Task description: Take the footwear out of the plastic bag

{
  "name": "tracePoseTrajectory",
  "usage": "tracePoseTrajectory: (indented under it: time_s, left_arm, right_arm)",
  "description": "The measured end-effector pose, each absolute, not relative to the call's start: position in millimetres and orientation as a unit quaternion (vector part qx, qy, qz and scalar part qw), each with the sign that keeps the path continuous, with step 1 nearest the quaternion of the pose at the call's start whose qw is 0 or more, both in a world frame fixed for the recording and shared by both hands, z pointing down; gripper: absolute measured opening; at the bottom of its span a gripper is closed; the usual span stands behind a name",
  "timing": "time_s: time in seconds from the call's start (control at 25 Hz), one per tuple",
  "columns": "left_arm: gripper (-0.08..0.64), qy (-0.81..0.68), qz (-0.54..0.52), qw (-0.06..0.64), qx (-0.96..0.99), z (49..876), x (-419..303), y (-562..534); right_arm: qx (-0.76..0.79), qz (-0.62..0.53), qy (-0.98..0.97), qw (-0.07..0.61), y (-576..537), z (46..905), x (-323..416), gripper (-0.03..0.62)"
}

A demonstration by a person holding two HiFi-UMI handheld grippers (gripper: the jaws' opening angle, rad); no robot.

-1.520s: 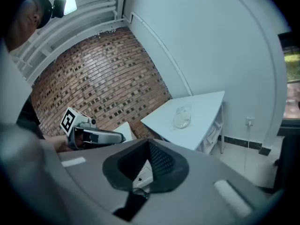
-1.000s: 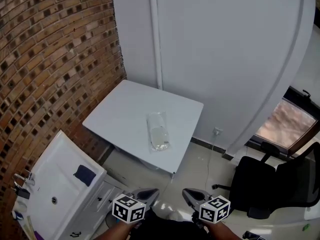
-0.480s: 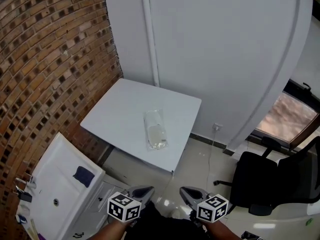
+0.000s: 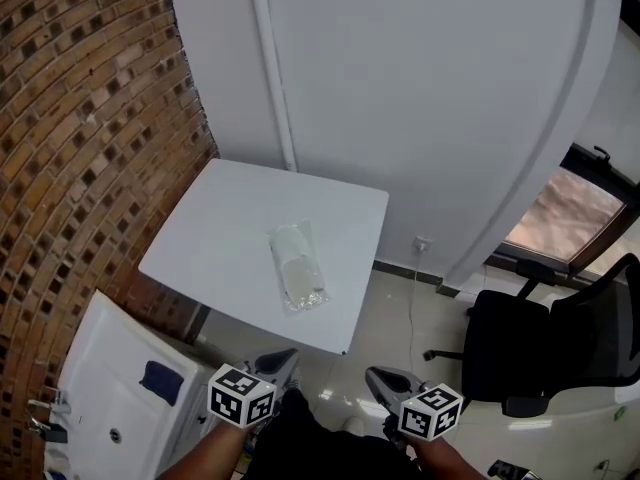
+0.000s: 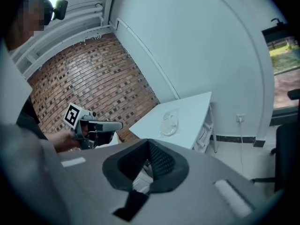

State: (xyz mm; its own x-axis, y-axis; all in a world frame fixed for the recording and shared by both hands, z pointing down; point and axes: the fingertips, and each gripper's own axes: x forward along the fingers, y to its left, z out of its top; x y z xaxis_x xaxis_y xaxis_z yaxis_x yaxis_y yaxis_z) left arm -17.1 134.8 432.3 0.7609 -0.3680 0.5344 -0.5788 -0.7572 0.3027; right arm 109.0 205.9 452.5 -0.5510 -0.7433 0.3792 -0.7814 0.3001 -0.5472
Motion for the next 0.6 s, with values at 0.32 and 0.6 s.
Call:
tracePoseTrajectory:
  time_s: [0.32, 0.6]
  left_arm:
    - [0.006, -0.249, 0.21, 0.215, 0.921, 437.6, -47.2, 8.9]
    - [0.006, -0.21, 0.234, 0.189, 0.93, 465.1, -74.7, -56.4]
  right_arm:
    - [0.49, 0.353, -0.794, 0.071, 112.0, 460.6, 71.0, 0.002]
    - [0.495, 0.35, -0.785, 0.128, 41.0, 472.1, 22.4, 0.003]
